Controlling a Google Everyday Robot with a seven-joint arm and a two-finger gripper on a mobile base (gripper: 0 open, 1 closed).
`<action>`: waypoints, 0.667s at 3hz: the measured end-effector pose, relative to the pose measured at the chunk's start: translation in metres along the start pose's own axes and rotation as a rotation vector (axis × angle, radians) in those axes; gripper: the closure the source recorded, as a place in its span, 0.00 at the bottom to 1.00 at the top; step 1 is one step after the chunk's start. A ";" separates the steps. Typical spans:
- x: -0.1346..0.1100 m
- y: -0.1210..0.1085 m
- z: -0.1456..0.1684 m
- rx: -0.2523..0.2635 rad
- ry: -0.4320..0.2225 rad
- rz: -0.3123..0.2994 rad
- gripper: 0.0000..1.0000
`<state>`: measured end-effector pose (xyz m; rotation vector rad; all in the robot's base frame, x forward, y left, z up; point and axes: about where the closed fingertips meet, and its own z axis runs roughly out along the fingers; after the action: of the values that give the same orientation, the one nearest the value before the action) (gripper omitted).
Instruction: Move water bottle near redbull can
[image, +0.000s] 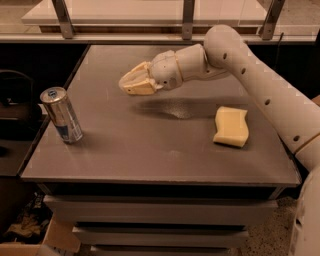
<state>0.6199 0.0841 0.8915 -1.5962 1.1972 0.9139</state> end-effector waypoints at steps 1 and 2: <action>-0.001 0.001 0.003 -0.005 -0.001 -0.001 0.12; -0.001 0.002 0.006 -0.011 -0.003 -0.001 0.00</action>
Offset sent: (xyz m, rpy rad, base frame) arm -0.0008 0.0024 -0.0004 0.0002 0.0009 0.0044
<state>0.6179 0.0902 0.8906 -1.6035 1.1907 0.9236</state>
